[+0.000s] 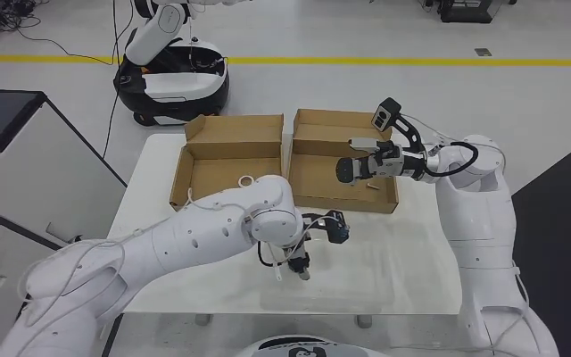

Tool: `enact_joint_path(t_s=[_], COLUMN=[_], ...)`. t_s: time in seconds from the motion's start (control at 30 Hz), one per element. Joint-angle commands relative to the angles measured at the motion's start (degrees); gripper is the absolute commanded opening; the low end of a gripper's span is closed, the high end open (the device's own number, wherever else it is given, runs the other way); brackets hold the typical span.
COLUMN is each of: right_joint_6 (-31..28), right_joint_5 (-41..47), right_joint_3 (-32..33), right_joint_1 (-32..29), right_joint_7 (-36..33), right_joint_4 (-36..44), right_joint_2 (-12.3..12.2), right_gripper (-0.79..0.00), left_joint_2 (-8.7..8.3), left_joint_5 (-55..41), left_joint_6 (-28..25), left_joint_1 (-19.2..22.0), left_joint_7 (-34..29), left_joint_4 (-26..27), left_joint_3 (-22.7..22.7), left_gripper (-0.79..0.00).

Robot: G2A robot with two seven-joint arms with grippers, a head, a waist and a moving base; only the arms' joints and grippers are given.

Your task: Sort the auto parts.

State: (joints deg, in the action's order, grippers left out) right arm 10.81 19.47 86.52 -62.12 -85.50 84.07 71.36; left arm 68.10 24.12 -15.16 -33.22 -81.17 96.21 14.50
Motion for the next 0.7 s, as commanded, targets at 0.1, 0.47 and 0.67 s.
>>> enact_joint_path(t_s=[0.1, 0.47, 0.67], right_joint_6=[0.00, 0.00, 0.00], right_joint_5=[0.00, 0.00, 0.00], right_joint_3=[0.00, 0.00, 0.00], right_joint_1=[0.00, 0.00, 0.00], right_joint_7=[0.00, 0.00, 0.00], right_joint_4=[0.00, 0.00, 0.00], right_joint_2=[0.00, 0.00, 0.00], right_gripper=[0.000, 0.000, 0.000], left_joint_2=[0.37, 0.85, 1.21], left_joint_5=[0.75, 2.18, 3.44], left_joint_6=[-0.36, -0.66, -0.55], left_joint_1=[-0.68, -2.16, -2.58], left_joint_7=[-0.15, 0.34, 0.28], left_joint_4=[-1.73, -3.42, -4.05], left_joint_3=[-0.34, -0.35, -0.38], left_gripper=[-0.203, -0.403, -0.406])
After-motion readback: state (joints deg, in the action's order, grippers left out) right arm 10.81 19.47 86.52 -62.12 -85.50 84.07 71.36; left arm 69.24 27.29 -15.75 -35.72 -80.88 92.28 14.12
